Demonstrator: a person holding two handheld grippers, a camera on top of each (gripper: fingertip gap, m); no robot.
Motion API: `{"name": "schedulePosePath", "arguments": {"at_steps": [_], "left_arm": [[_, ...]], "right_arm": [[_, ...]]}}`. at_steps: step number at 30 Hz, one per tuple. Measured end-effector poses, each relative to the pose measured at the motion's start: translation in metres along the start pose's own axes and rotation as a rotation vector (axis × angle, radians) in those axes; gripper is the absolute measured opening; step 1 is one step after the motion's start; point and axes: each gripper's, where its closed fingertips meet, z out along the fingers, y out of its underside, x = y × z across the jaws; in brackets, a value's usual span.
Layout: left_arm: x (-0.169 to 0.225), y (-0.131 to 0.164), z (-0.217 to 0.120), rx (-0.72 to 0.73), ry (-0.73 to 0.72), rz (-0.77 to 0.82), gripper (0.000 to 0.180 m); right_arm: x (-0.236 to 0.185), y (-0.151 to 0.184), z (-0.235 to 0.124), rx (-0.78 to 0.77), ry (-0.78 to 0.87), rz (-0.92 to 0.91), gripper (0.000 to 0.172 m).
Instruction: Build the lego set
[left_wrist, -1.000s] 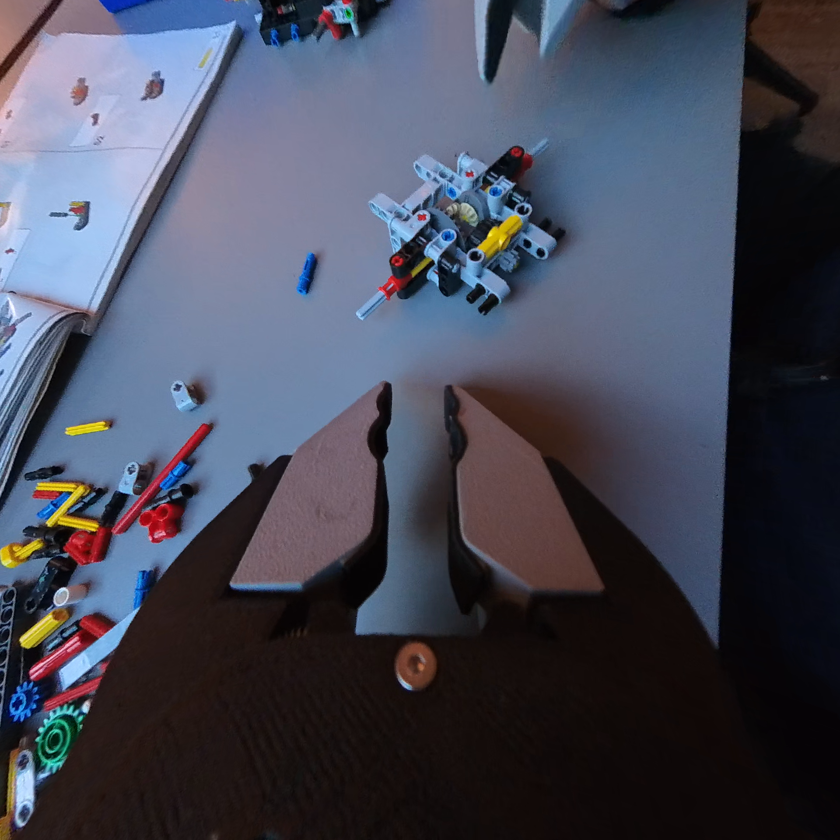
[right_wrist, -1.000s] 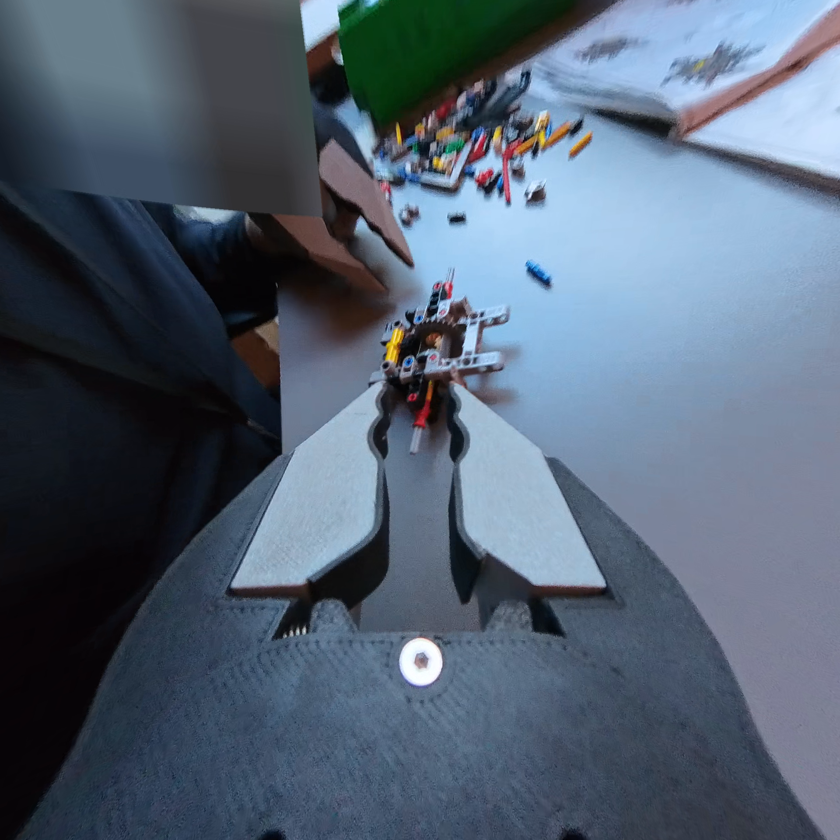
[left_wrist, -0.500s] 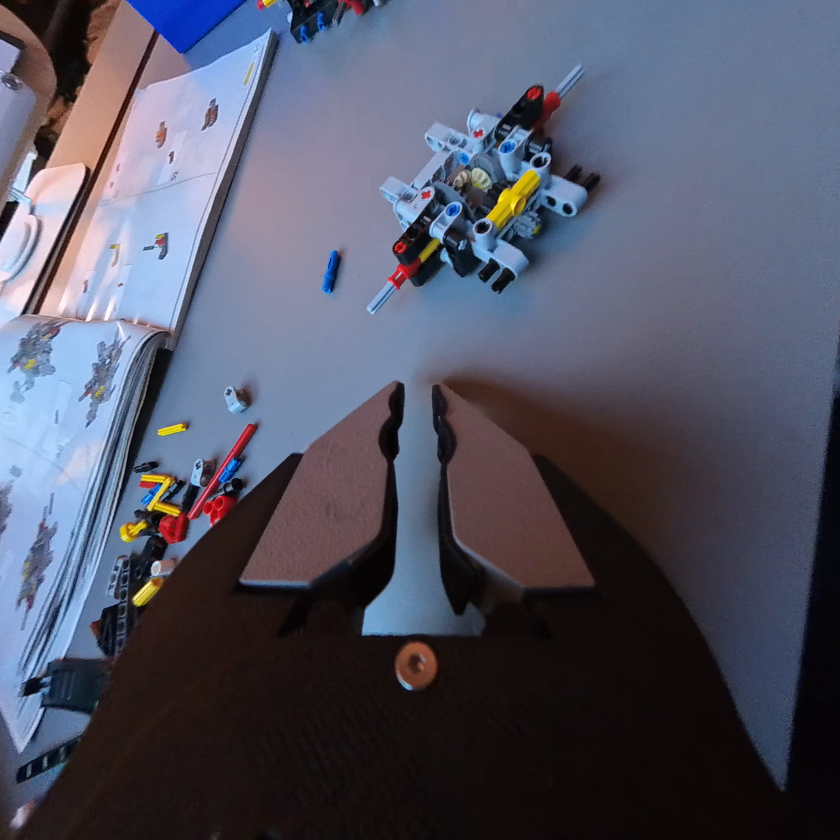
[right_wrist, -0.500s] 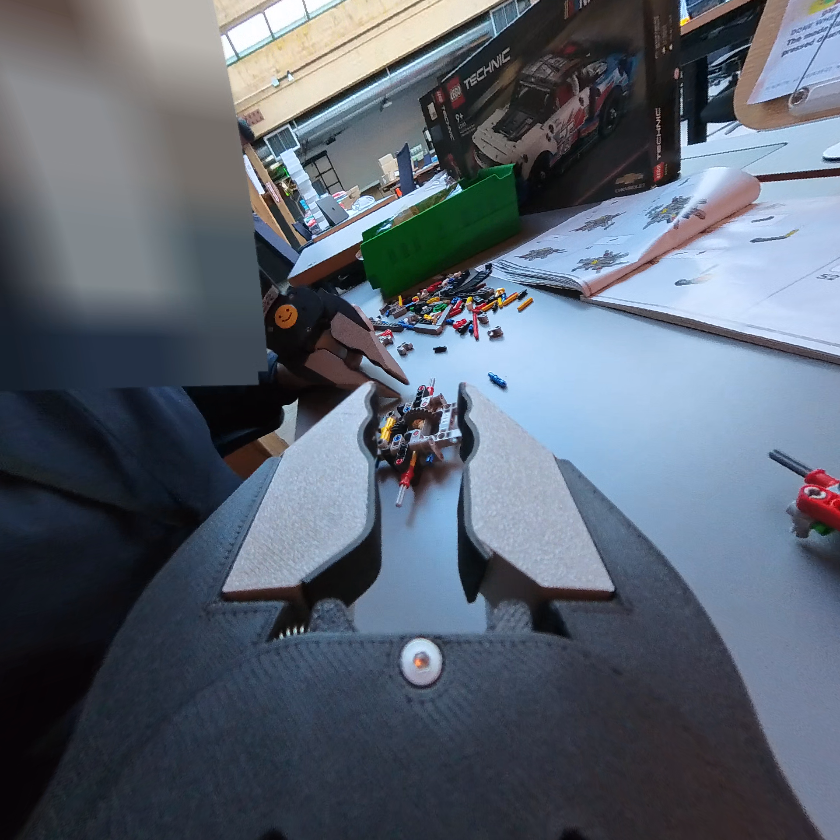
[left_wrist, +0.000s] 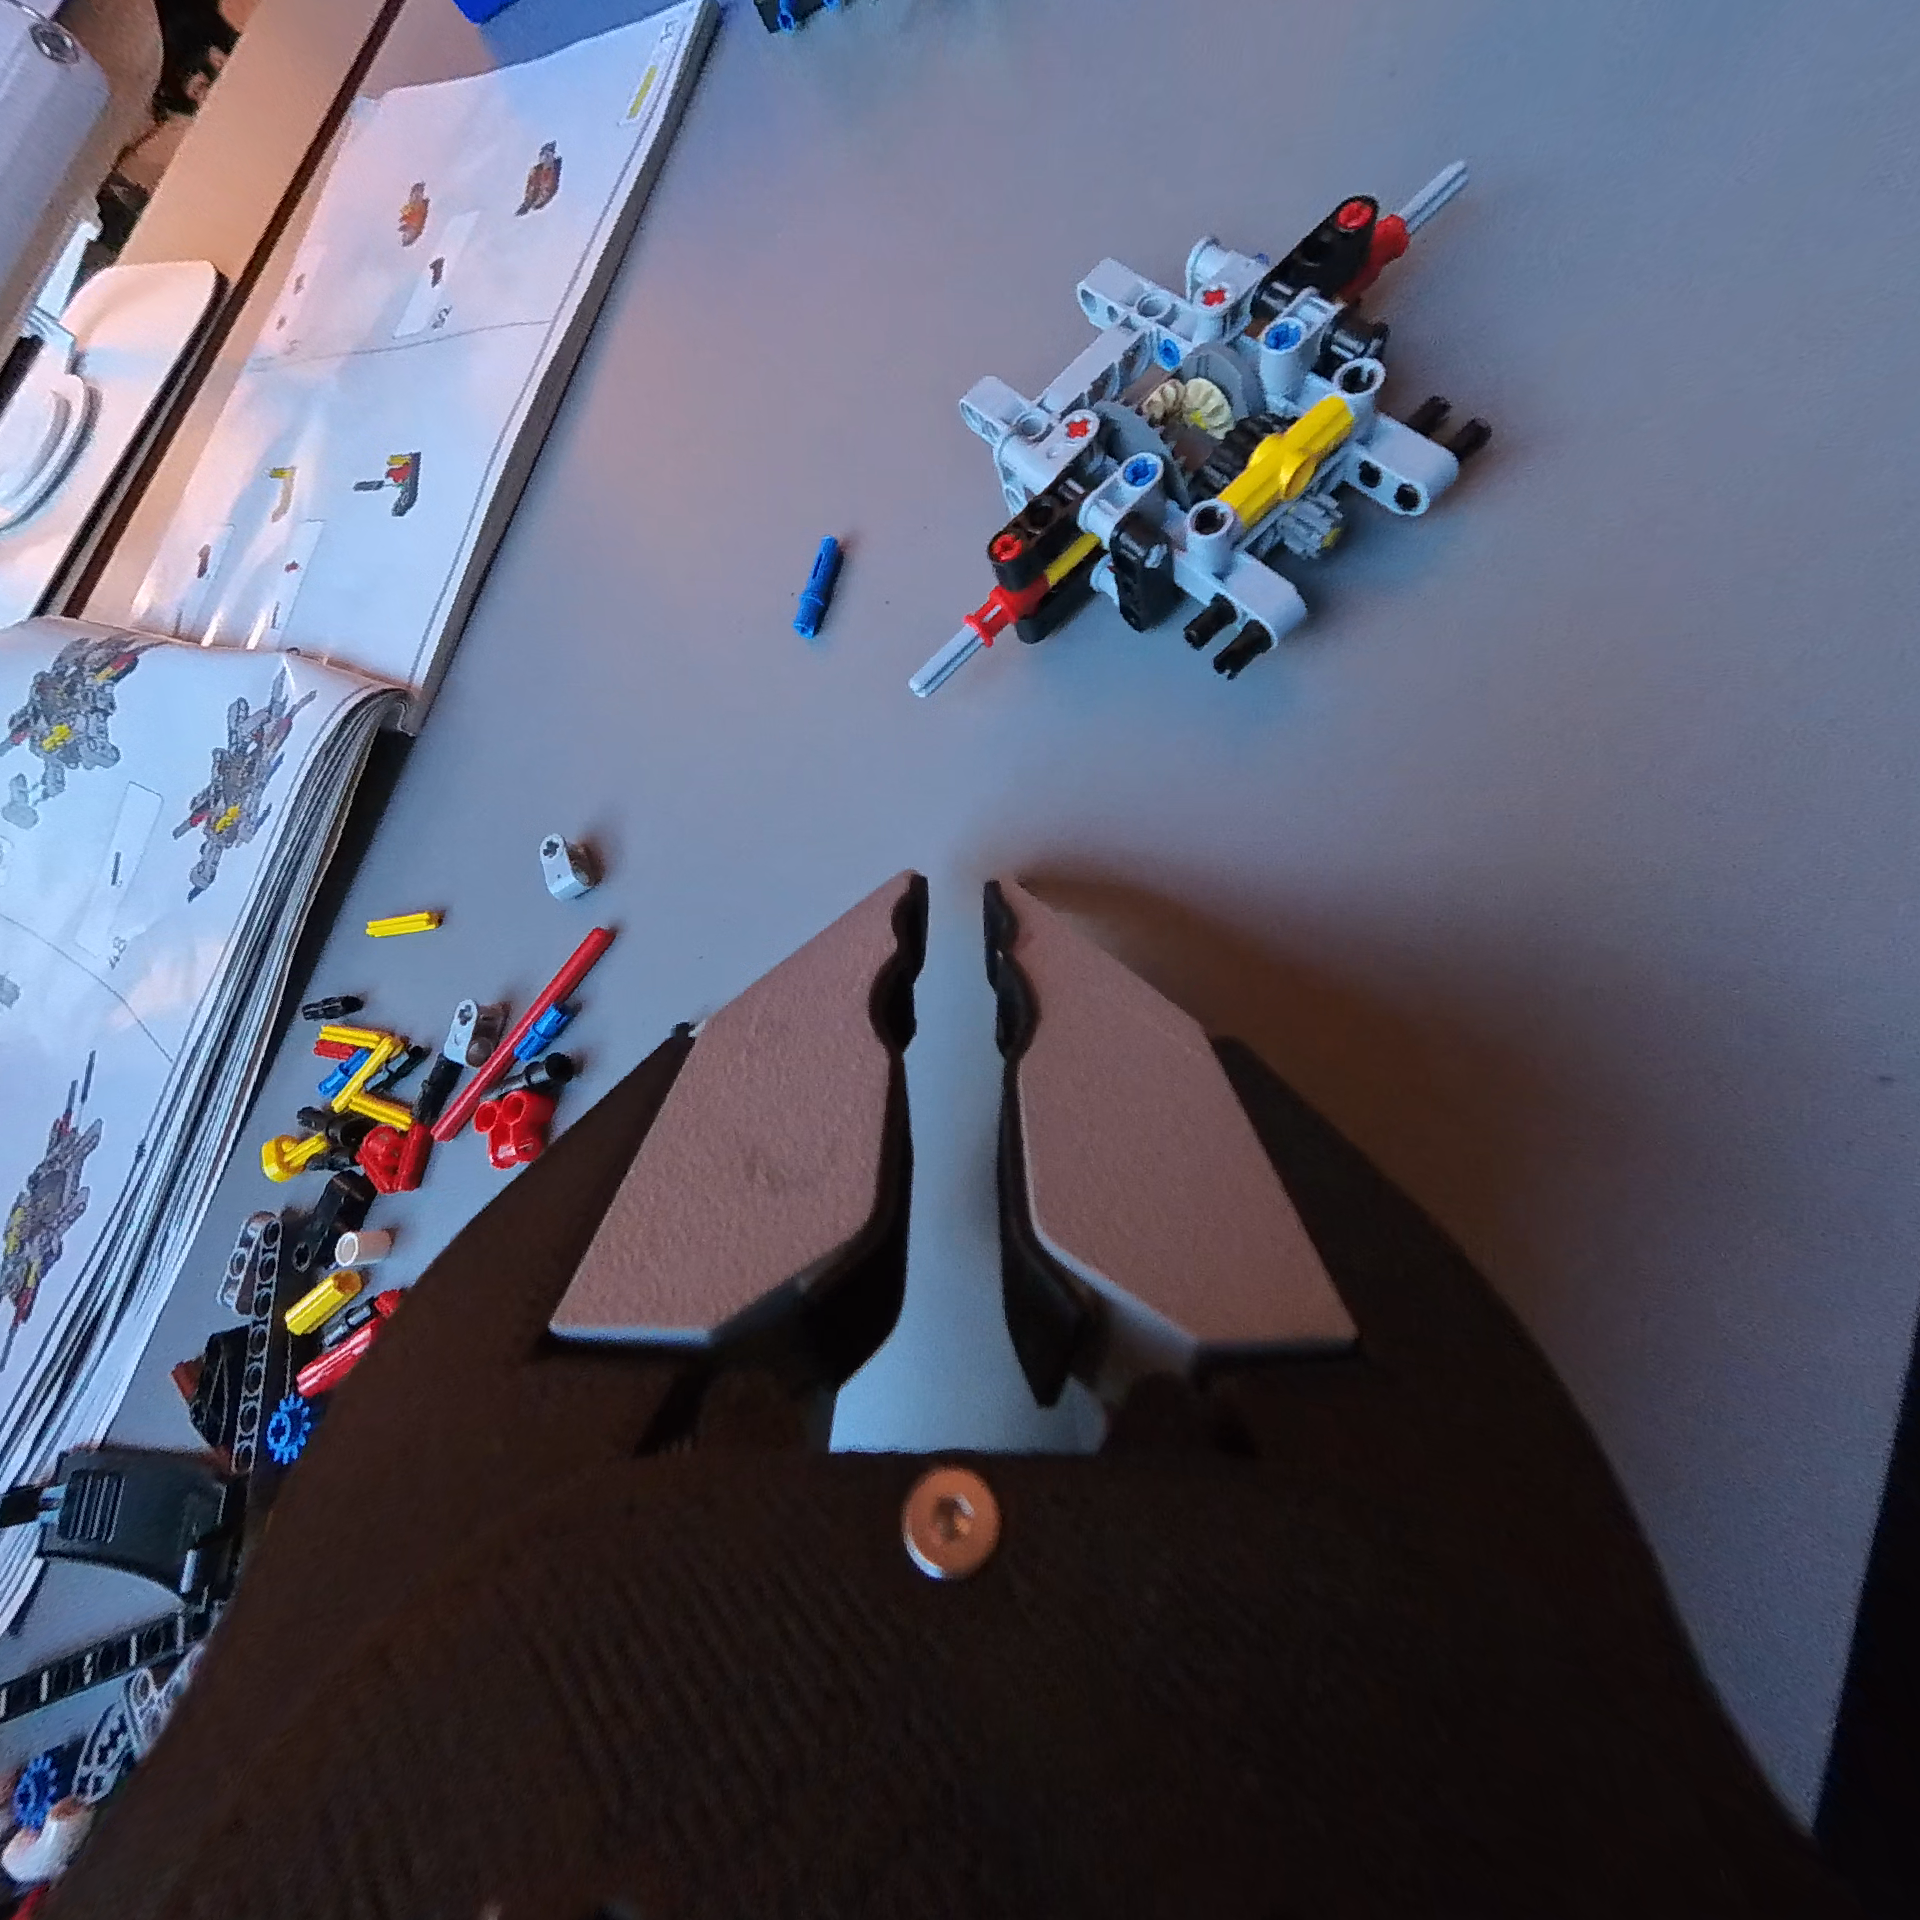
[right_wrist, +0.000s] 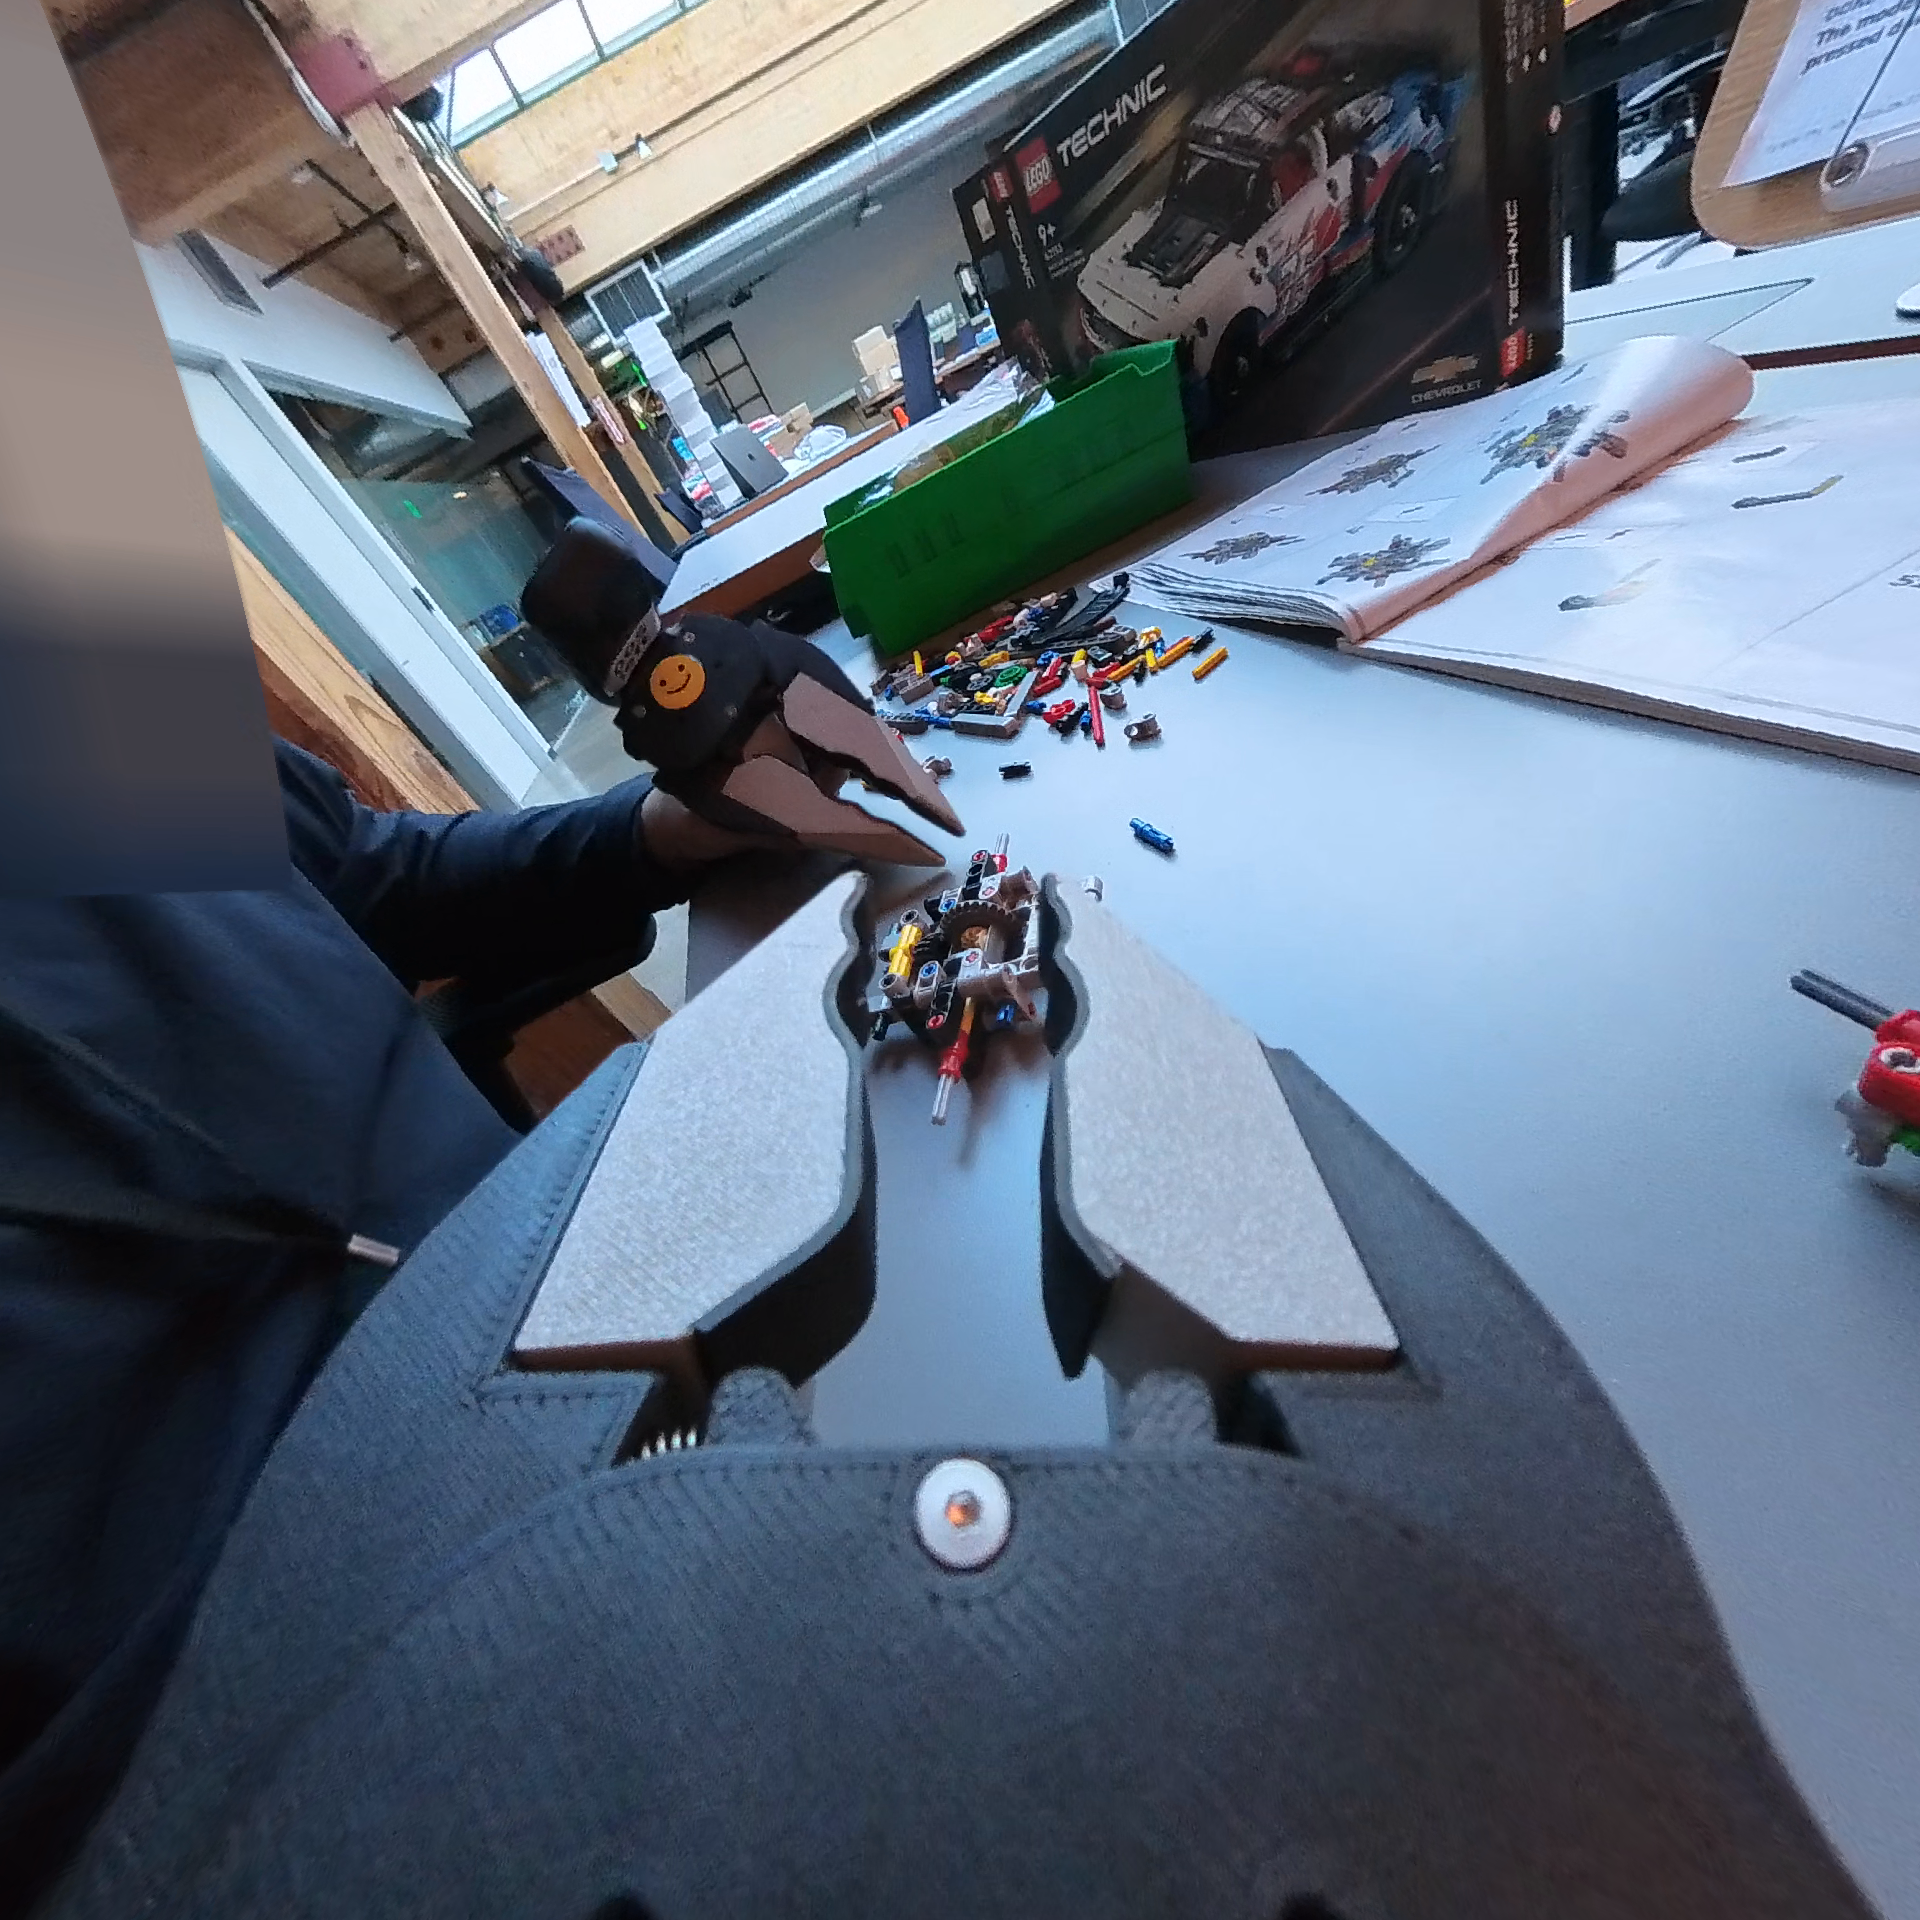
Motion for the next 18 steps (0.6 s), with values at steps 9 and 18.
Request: {"name": "schedulePosePath", "arguments": {"at_steps": [9, 18], "left_arm": [[0.0035, 0.0005, 0.0006, 0.007, 0.004, 0.084, 0.006], [0.0003, -0.0001, 0.0001, 0.022, 0.028, 0.061, 0.005]], "right_arm": [[0.0057, -0.0003, 0.0029, -0.013, 0.014, -0.001, 0.027], [0.0063, 0.0031, 0.0063, -0.045, 0.038, -0.045, 0.028]]}}
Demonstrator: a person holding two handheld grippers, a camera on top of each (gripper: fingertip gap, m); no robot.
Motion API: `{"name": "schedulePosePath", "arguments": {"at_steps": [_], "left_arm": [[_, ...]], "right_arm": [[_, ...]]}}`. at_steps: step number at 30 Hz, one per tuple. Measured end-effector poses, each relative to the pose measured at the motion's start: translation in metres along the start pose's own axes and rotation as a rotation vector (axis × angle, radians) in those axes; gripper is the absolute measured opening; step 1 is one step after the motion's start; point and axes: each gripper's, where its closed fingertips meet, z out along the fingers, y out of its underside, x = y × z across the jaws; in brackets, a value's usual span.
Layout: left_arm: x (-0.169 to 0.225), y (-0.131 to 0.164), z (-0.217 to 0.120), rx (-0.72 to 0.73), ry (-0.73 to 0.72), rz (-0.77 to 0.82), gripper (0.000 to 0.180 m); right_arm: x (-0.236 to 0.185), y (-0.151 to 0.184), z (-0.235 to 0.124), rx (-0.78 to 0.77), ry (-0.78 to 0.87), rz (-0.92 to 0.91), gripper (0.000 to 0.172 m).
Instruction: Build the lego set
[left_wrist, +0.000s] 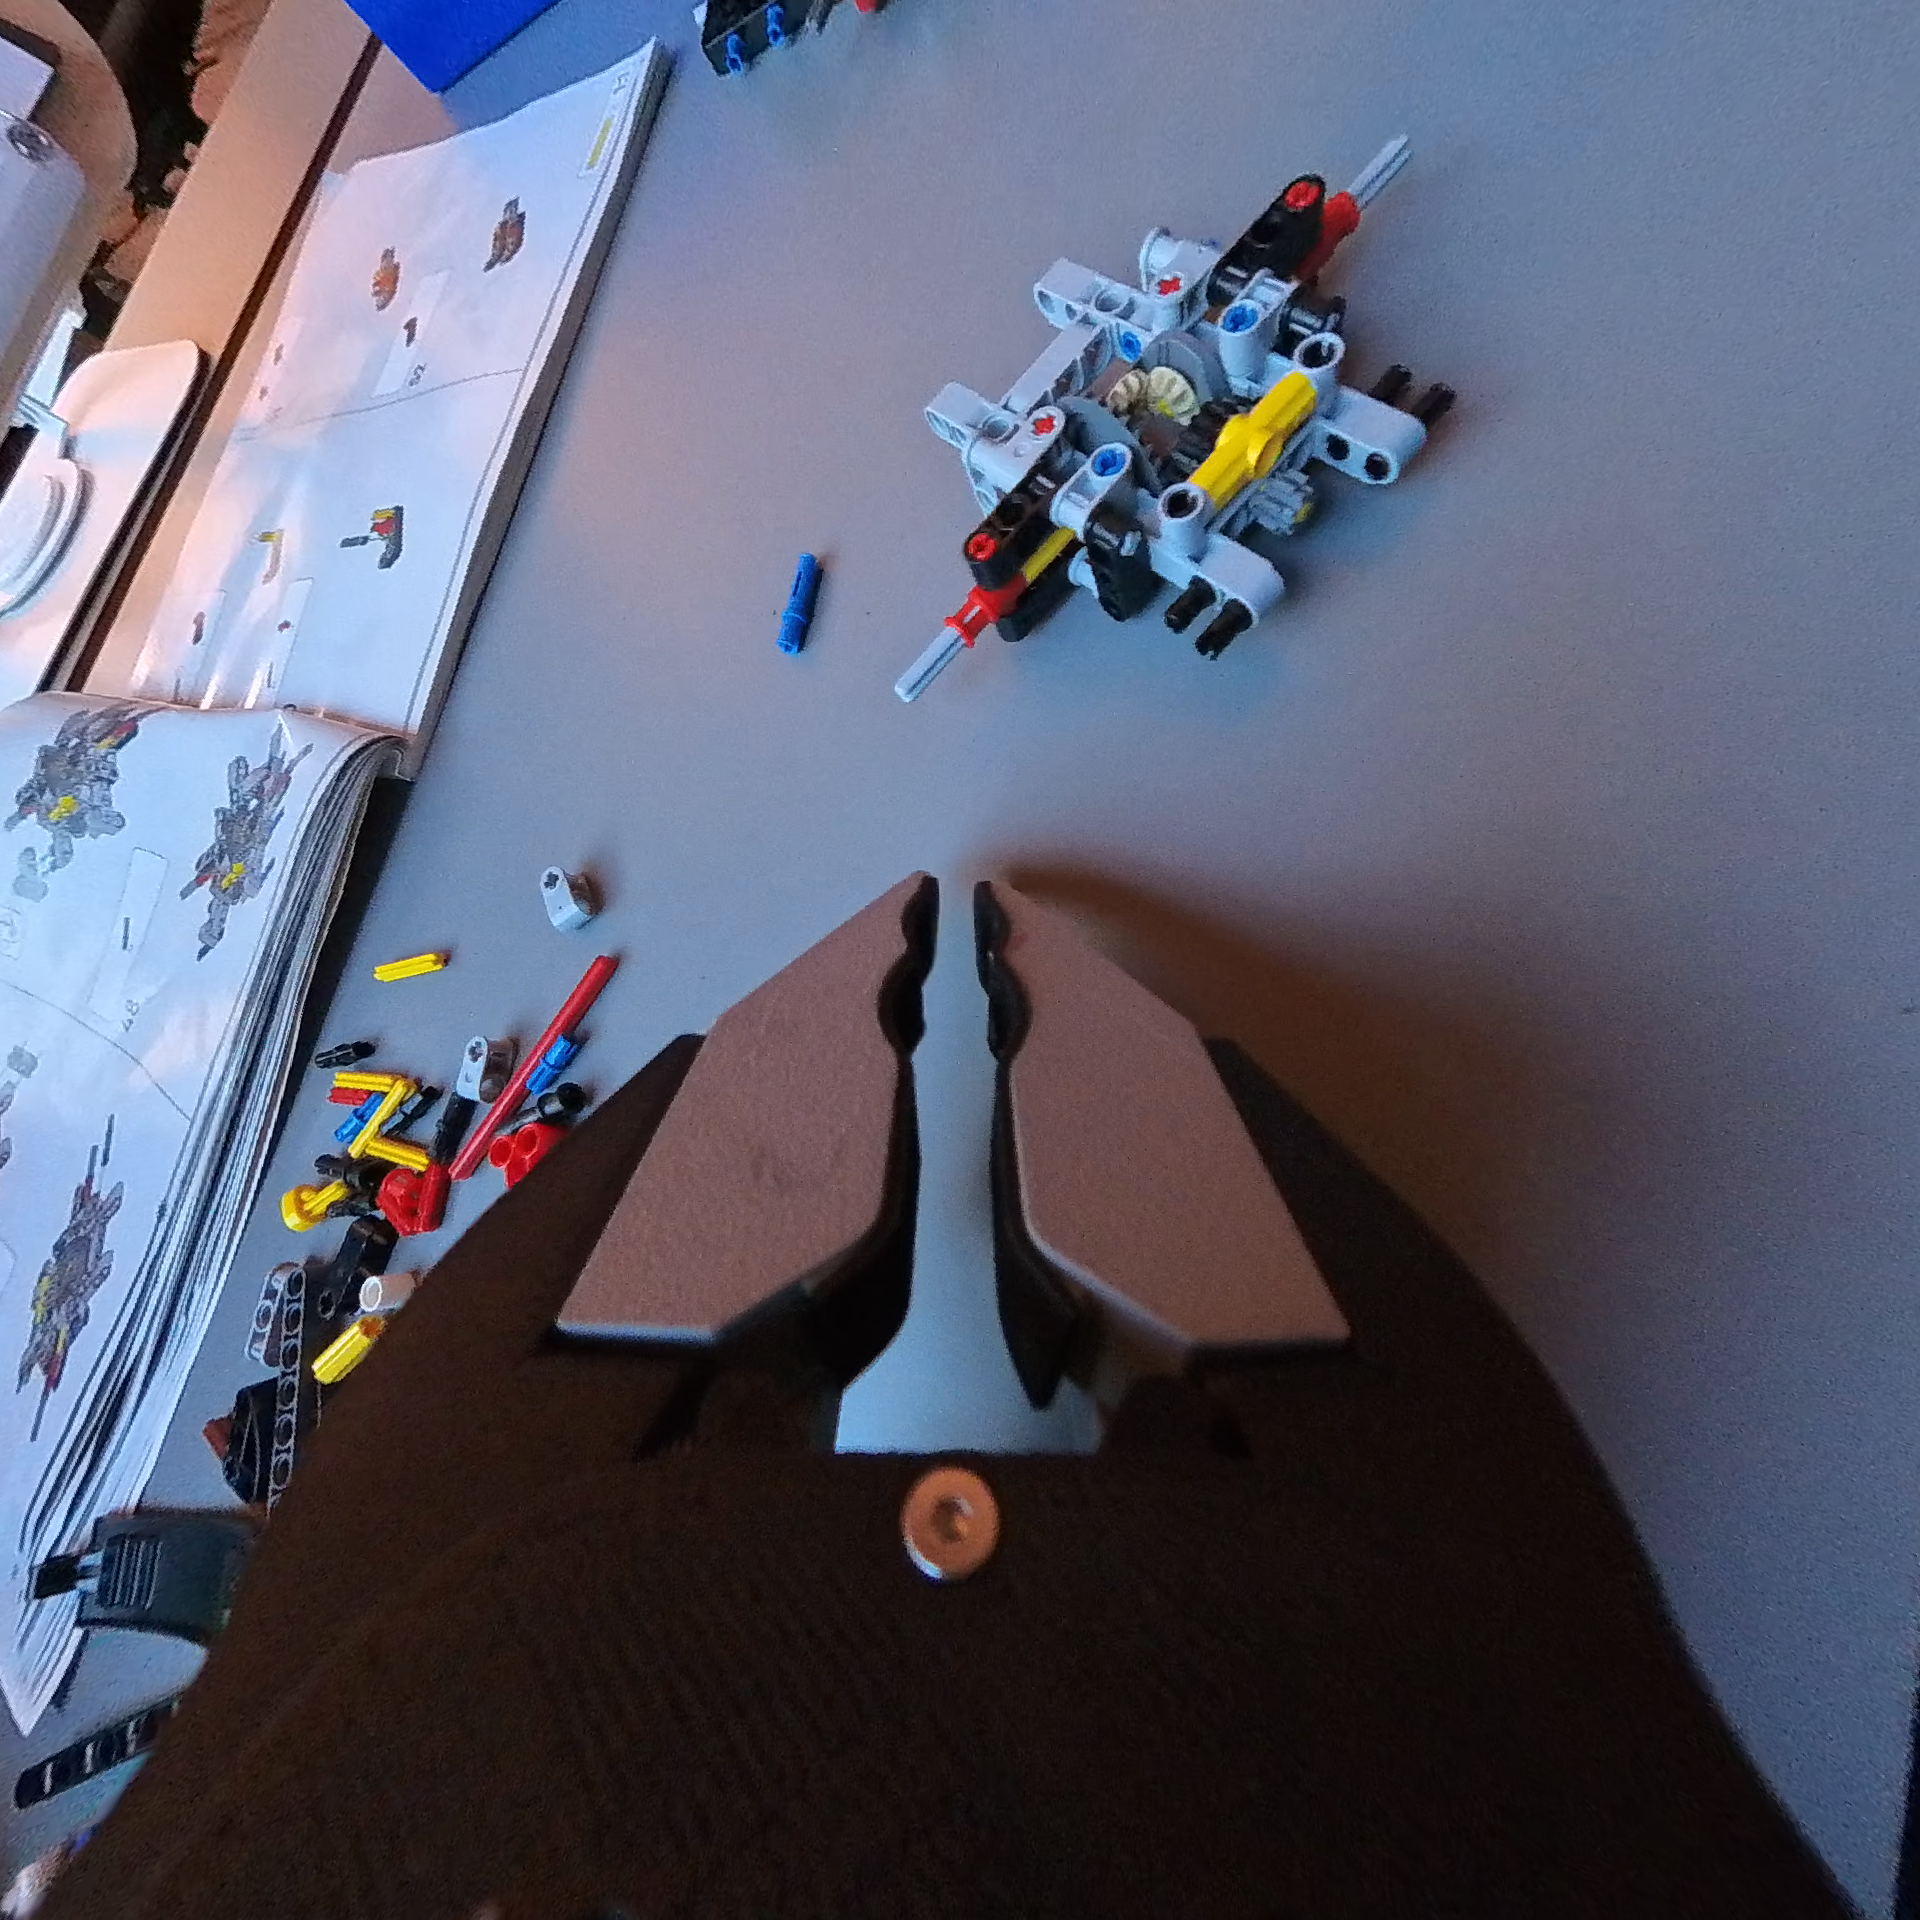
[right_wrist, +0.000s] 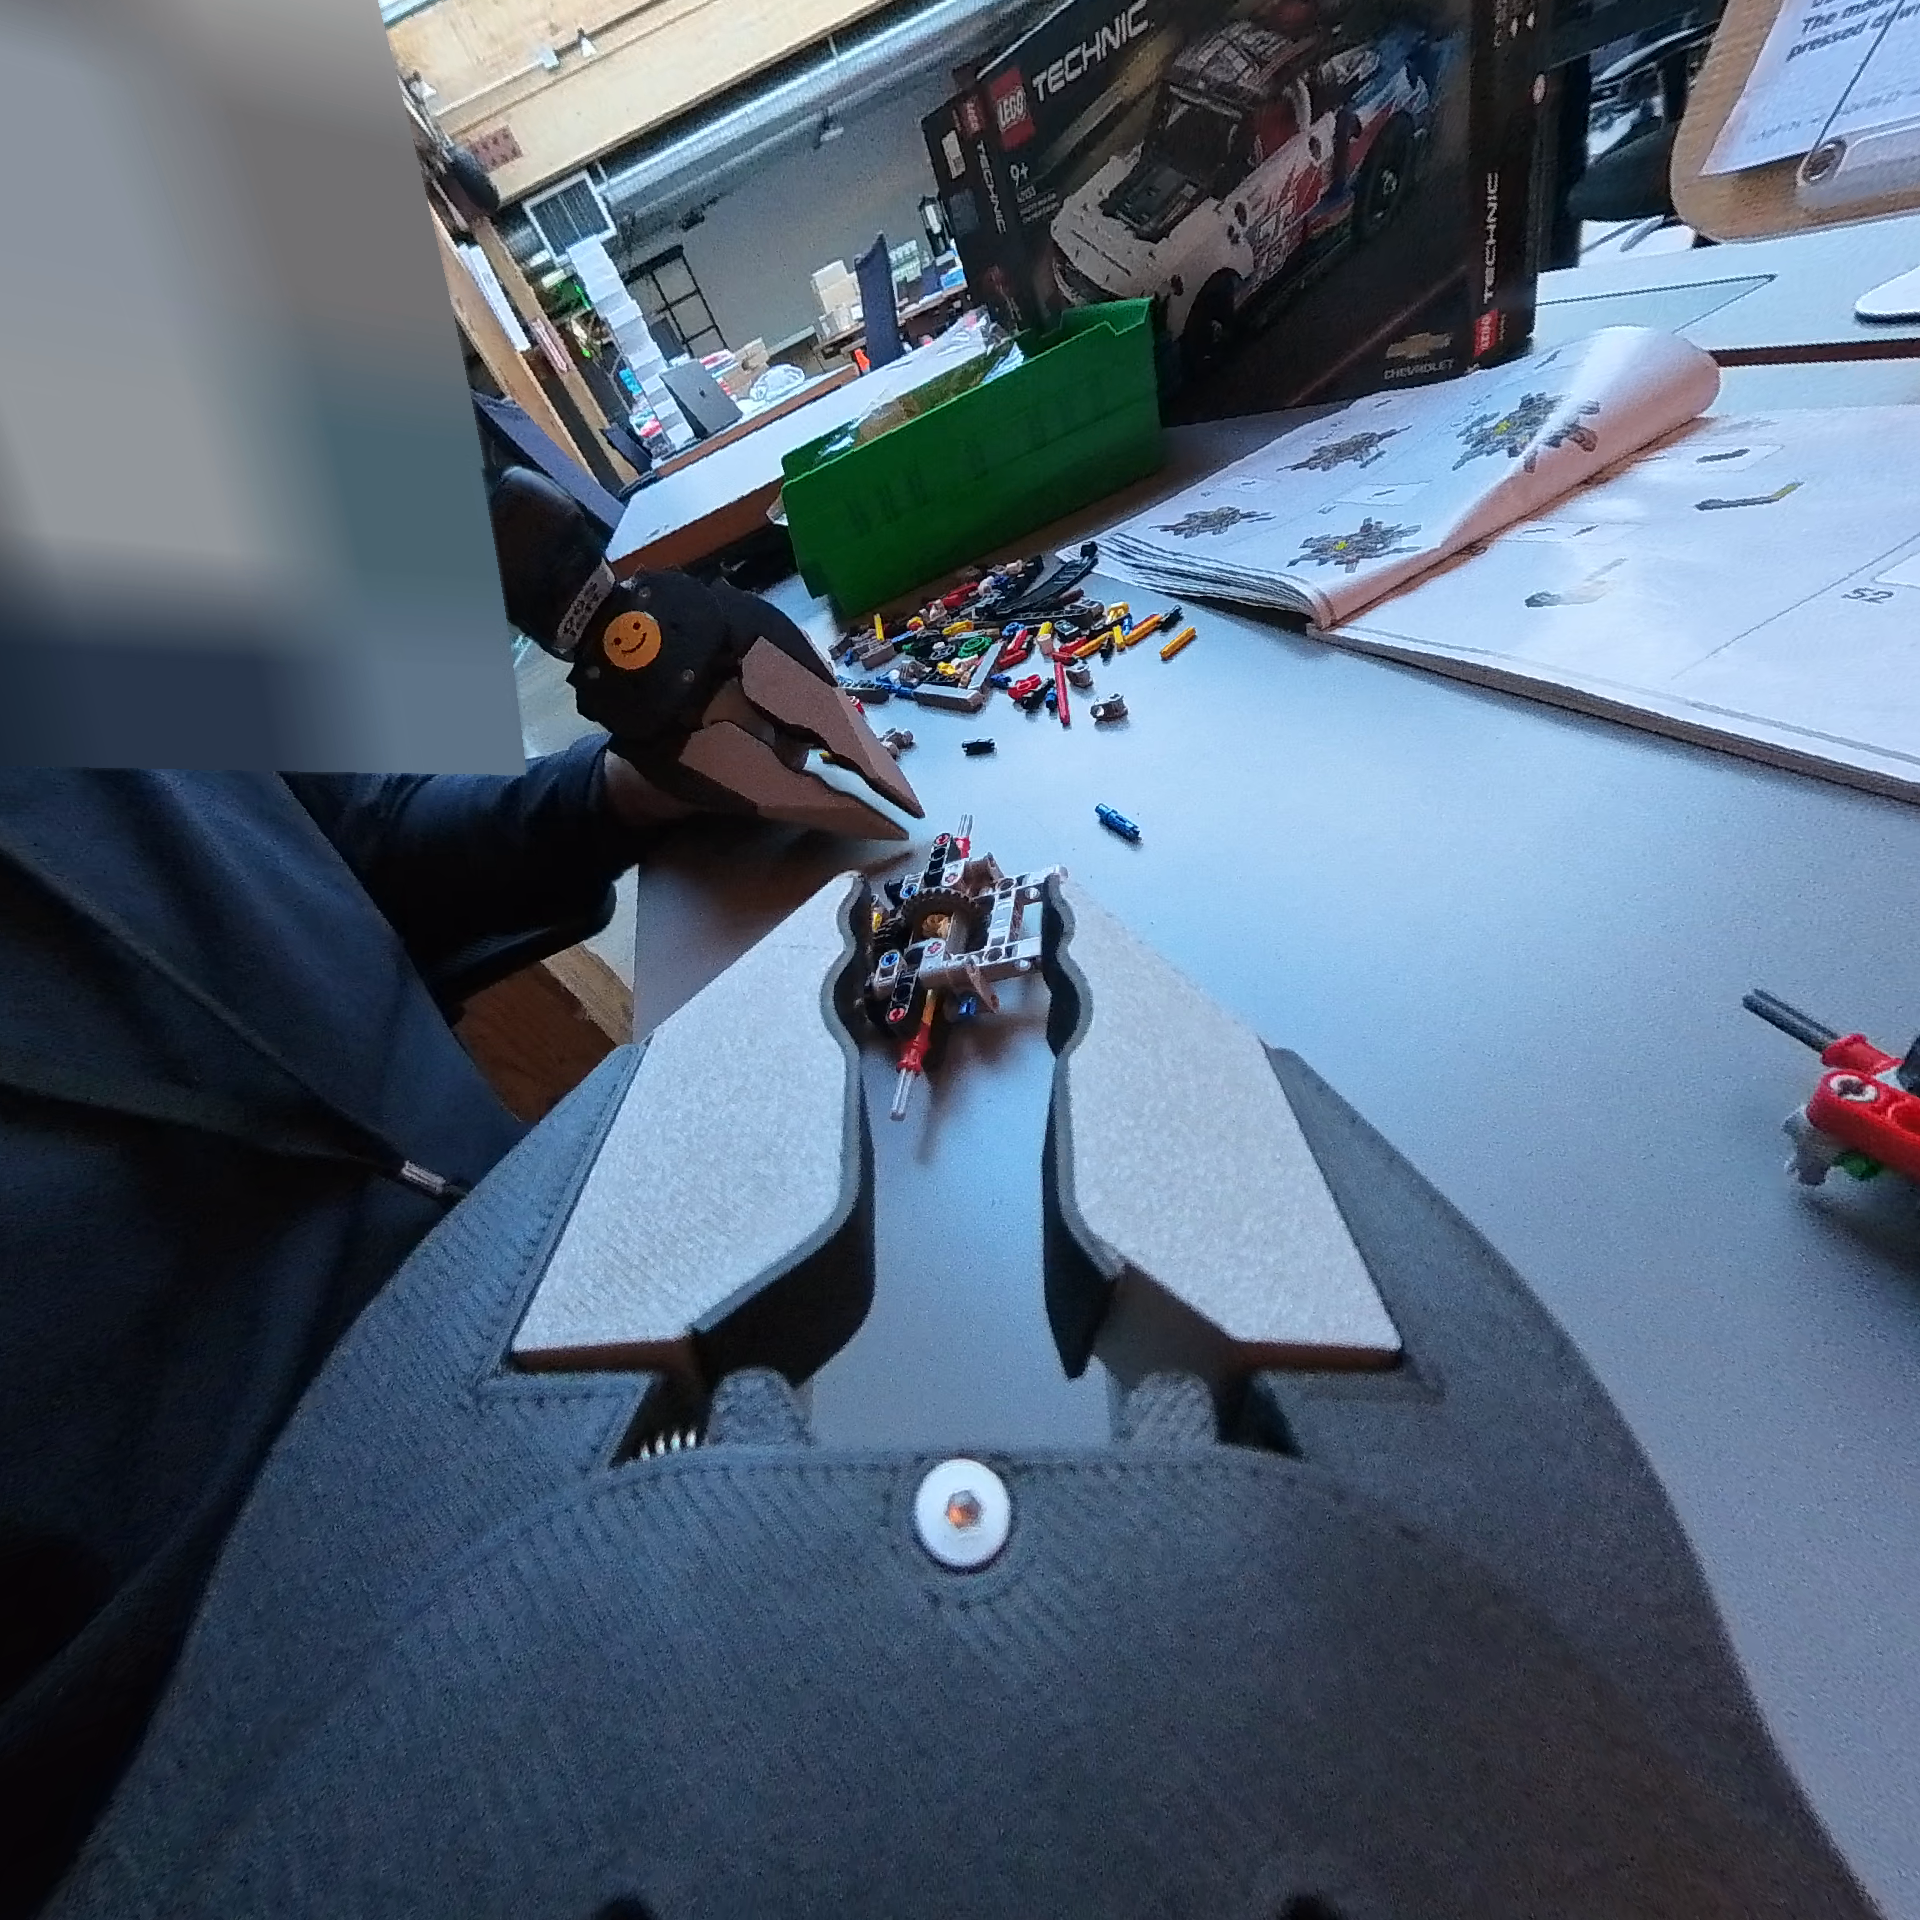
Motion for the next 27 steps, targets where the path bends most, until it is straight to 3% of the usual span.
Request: {"name": "schedulePosePath", "arguments": {"at_steps": [27], "left_arm": [[-0.0005, -0.0008, 0.0021, 0.003, 0.012, 0.011, 0.0]], "right_arm": [[-0.0003, -0.001, 0.0, 0.005, -0.02, 0.008, 0.028]]}}
